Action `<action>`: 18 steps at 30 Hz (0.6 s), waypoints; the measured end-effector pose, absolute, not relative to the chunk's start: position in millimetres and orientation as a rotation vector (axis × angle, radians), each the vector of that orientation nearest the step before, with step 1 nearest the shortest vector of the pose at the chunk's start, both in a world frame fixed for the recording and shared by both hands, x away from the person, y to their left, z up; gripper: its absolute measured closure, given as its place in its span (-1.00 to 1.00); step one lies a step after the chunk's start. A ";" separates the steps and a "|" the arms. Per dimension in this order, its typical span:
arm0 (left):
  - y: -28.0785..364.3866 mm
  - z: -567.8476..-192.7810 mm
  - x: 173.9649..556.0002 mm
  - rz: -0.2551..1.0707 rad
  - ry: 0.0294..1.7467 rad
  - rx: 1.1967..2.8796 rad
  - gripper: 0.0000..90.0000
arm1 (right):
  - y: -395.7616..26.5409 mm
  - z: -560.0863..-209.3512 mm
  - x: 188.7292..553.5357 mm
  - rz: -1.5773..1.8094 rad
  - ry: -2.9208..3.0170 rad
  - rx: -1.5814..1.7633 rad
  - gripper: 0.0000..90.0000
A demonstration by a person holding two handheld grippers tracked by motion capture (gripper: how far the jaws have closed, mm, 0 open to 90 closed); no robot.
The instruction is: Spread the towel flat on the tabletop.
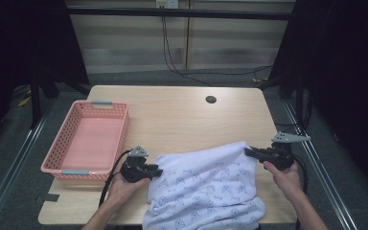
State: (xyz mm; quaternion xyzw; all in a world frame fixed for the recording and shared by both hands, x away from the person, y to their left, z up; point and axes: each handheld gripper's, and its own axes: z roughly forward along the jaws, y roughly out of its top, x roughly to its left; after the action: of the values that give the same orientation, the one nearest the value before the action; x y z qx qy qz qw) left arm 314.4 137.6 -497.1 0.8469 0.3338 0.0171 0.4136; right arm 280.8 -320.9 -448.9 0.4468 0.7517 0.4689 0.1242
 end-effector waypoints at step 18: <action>121.1 -503.2 340.1 0.099 0.814 2.160 0.38 | -314.8 -470.8 284.2 1.344 2.276 1.304 0.90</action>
State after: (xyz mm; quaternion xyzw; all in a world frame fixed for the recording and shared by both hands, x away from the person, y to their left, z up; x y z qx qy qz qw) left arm 340.1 121.1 -503.2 0.8553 0.3223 0.0394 0.4038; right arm 284.2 -314.8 -470.8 0.4404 0.7686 0.4538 0.0972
